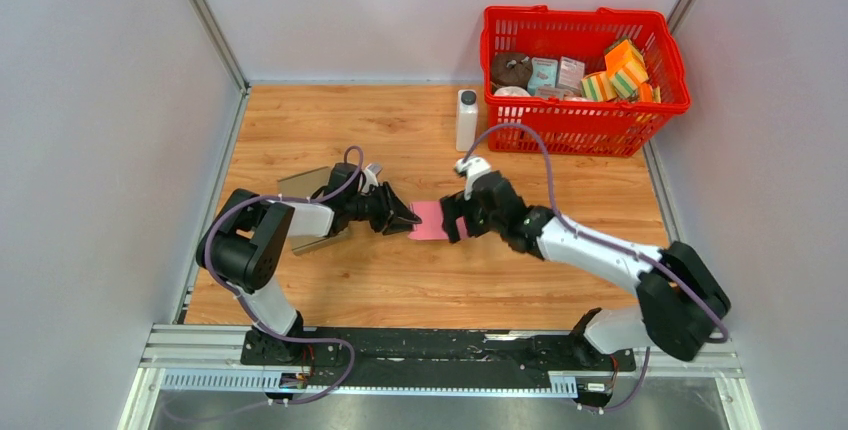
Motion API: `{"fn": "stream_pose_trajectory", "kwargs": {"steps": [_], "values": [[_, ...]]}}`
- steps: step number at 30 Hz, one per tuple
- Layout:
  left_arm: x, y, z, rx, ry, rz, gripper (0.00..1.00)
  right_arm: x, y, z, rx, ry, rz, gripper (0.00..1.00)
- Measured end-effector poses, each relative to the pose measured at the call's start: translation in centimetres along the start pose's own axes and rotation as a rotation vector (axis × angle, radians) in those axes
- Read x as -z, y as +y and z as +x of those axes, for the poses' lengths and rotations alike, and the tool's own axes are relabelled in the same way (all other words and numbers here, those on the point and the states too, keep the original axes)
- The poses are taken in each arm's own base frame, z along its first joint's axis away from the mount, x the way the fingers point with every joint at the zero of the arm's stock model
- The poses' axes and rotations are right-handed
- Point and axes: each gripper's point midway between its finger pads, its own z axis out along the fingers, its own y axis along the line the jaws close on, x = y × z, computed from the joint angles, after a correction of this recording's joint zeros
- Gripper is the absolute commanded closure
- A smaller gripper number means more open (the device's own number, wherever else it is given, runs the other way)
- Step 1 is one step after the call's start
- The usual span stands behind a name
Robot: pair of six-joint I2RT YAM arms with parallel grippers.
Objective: Fold the paper box
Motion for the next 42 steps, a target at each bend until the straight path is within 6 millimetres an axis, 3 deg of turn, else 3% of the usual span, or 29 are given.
{"fn": "stream_pose_trajectory", "kwargs": {"steps": [2,5,7,13,16,24,27,31,34,38,42], "values": [[0.2,-0.3,0.2,0.02,0.014,0.012,0.78,1.8,3.9,-0.7,0.203,-0.099,-0.04,0.02],[0.5,-0.7,0.5,0.037,0.034,0.026,0.8,4.3,9.7,-0.1,0.462,-0.218,-0.144,0.02],[0.8,-1.0,0.8,0.043,0.048,0.035,0.82,4.4,10.7,-0.2,0.563,-0.26,-0.139,0.03],[1.6,-1.7,1.1,0.067,0.078,0.065,0.83,1.1,8.6,0.8,0.774,-0.223,0.003,0.05],[2.0,-1.3,1.4,0.104,0.082,0.073,0.83,0.0,8.5,1.5,0.852,-0.211,0.036,0.08],[2.6,-1.0,2.4,0.179,0.104,0.111,0.83,-0.7,7.1,0.9,0.98,-0.343,0.238,0.18],[2.7,-1.5,2.6,0.2,0.112,0.143,0.83,-0.8,6.7,1.0,1.012,-0.356,0.272,0.24],[2.7,-1.9,2.6,0.225,0.119,0.181,0.82,-1.0,6.5,0.5,1.031,-0.38,0.319,0.49],[2.9,-2.5,2.4,0.226,0.117,0.207,0.76,-0.7,6.5,0.4,1.045,-0.385,0.334,0.57],[3.1,-2.6,2.3,0.235,0.107,0.228,0.54,-0.5,6.4,1.0,1.079,-0.367,0.346,0.67],[3.4,-2.5,2.3,0.216,0.085,0.239,0.45,-0.3,6.9,2.1,1.075,-0.339,0.303,0.75]]}}
